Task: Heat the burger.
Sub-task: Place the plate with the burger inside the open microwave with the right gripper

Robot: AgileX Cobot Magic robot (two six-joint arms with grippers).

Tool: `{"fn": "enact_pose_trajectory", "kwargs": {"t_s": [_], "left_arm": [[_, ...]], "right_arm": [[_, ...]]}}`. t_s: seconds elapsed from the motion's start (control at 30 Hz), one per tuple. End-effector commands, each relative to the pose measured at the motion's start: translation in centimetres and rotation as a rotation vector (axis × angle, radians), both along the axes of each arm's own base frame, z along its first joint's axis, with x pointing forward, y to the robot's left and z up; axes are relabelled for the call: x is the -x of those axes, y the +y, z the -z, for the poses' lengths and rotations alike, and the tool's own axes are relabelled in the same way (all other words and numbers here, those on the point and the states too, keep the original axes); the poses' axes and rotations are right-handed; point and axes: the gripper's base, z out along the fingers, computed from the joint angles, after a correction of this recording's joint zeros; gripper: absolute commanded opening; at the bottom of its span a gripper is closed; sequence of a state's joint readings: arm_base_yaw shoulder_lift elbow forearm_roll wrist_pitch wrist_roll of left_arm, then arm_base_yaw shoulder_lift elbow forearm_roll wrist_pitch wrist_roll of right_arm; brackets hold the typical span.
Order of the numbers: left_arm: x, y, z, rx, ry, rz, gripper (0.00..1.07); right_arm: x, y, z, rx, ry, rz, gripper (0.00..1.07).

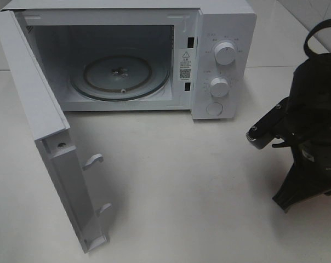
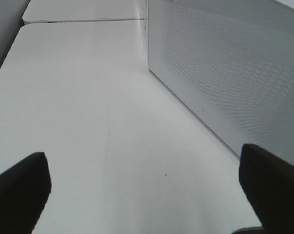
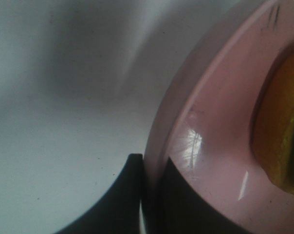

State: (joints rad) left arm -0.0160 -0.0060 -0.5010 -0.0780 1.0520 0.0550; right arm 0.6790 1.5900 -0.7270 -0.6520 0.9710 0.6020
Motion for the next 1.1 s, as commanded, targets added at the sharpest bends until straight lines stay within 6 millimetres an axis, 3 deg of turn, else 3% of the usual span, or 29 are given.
{"fn": "enact_pose_trajectory", "kwargs": {"t_s": [0.03,1.1], "left_arm": [[0.3,0.0,0.0,0.006,-0.035,0.005,1.0],[0.3,0.0,0.0,0.006,-0.035,0.005,1.0]], "right_arm": [[0.2,-0.3,-0.5,0.072,-0.012,-0.023,0.0],[6.0,6.2,-0.8,0.136,-0.002,-0.376,0.0]]}}
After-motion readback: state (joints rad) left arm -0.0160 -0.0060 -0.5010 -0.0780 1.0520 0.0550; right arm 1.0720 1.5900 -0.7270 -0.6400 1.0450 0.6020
